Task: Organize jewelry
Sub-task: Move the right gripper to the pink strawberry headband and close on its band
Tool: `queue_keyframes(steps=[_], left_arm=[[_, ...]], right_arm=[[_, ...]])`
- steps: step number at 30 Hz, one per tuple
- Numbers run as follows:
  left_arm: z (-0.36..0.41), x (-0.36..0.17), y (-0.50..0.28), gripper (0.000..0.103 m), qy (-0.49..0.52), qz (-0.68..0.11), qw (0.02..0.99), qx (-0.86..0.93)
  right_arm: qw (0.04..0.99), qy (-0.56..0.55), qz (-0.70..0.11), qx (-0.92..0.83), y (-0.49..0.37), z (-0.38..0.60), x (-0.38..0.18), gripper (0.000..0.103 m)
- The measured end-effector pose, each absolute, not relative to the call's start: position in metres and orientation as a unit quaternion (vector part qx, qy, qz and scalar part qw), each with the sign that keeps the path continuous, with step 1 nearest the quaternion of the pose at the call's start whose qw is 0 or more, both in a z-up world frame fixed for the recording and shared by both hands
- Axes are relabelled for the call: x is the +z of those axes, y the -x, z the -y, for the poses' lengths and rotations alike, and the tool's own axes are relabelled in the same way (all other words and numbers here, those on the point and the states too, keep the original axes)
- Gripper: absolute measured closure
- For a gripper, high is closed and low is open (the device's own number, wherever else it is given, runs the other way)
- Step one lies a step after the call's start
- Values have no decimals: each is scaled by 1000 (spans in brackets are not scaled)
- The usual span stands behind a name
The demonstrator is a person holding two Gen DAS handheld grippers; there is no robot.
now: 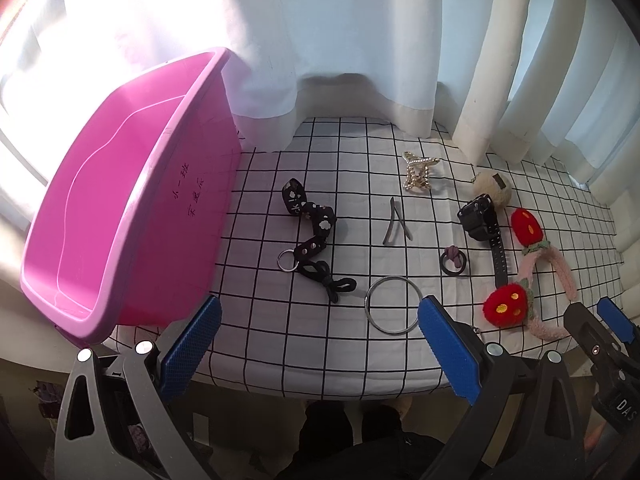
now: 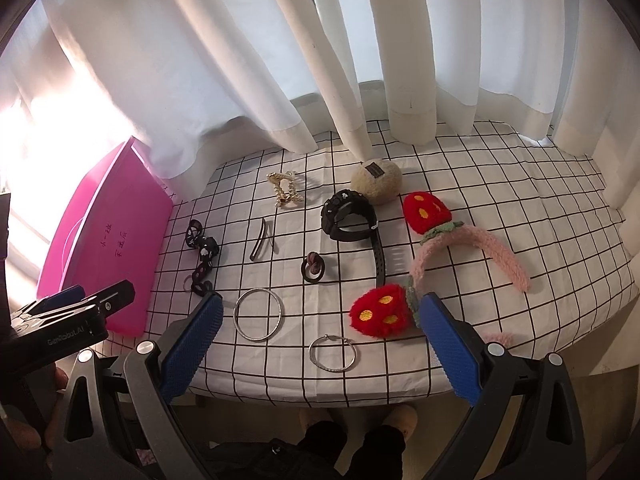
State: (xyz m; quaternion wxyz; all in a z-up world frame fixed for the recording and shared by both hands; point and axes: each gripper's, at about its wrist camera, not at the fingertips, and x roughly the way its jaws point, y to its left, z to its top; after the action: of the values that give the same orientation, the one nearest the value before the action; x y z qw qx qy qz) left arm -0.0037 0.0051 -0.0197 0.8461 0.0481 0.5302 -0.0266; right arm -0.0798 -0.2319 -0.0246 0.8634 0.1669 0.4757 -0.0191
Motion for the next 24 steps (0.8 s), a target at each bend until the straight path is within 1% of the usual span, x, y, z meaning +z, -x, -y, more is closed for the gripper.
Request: queue_keyframes(steps=[7,15,19,24], left_arm=[[-15,-71,8,6,-54,-558,828,-13],[-6,-112,14,6,-61,-530,843,-69],[4,-132,14,6,-61,-533,839,-92],[19,-154,16,6,-55,-537,835,-107]], right_arm=[[852,-193,-485,-30,102,259,-67,9],[843,-162,-513,1,114,230,-116,9],[849,-146,-507,-25,113,230,-128,9],[861,-119,-490,-64,106,252,-136,9]])
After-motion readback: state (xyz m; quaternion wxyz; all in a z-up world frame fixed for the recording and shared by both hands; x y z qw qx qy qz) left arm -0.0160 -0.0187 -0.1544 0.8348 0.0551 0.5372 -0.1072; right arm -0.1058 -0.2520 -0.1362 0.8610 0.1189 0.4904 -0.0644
